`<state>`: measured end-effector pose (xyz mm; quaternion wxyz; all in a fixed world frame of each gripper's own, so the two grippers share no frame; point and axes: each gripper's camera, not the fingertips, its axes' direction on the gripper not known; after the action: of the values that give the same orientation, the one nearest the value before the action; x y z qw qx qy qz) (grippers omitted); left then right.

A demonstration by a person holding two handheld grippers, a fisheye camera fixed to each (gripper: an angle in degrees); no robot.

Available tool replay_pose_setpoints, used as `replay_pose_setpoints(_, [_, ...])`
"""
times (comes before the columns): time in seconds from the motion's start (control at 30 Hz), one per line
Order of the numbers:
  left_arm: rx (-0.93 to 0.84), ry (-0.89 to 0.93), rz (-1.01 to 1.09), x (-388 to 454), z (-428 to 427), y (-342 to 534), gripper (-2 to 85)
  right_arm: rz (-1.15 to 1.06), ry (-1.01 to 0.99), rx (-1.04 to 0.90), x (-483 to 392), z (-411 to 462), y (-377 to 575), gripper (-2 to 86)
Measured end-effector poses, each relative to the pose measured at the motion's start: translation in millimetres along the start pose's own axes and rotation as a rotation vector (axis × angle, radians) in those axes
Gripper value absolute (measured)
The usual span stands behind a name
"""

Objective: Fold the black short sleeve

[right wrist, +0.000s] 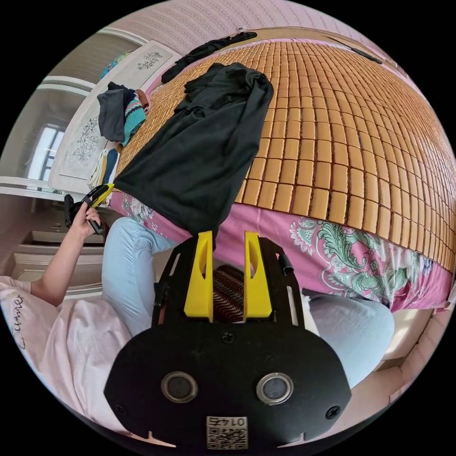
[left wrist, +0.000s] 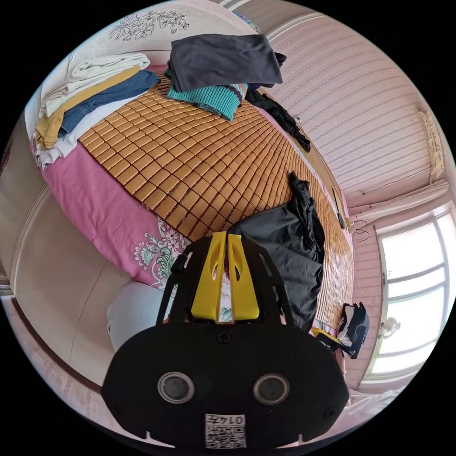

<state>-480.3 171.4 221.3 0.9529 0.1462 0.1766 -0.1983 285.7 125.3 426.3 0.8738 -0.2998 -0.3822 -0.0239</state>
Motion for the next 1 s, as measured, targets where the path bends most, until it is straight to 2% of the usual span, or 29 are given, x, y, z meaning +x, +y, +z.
replay_pose_setpoints(0.07, [0.001, 0.008, 0.024, 0, -3, -5, -1.0, 0.003, -0.028, -0.011, -1, 8, -1, 9.4])
replay_pose_setpoints(0.17, [0.016, 0.042, 0.103, 8, -15, -16, -1.0, -0.045, -0.152, -0.037, -1, 9, -2, 3.6])
replay_pose_setpoints(0.33, [0.045, 0.226, 0.294, 40, -56, -37, -1.0, 0.026, -0.216, 0.279, 33, -92, 17, 0.4])
replay_pose_setpoints(0.4, [0.056, 0.284, 0.382, 57, -75, -40, -1.0, 0.031, -0.248, 0.353, 48, -127, 24, 0.3])
replay_pose_setpoints(0.5, [0.035, 0.282, 0.385, 58, -74, -43, -1.0, 0.009, -0.242, 0.397, 58, -159, 26, 0.2])
replay_pose_setpoints(0.53, [0.021, 0.261, 0.384, 56, -69, -43, -1.0, 0.016, -0.217, 0.375, 59, -158, 23, 0.2])
replay_pose_setpoints(0.6, [-0.101, 0.092, 0.369, 38, -36, -42, -1.0, 0.039, -0.2, 0.298, 59, -145, 18, 0.2])
replay_pose_setpoints(0.7, [-0.262, 0.014, 0.257, 2, 2, -38, -1.0, 0.103, -0.217, 0.142, 58, -111, 16, 0.2])
replay_pose_setpoints(0.83, [-0.301, -0.006, 0.215, -17, 12, -32, -1.0, 0.157, -0.057, 0.091, 47, -98, 35, 0.2])
replay_pose_setpoints(1.0, [-0.316, -0.031, 0.205, -26, 13, -35, -1.0, 0.158, -0.062, 0.052, 35, -85, 46, 1.7])
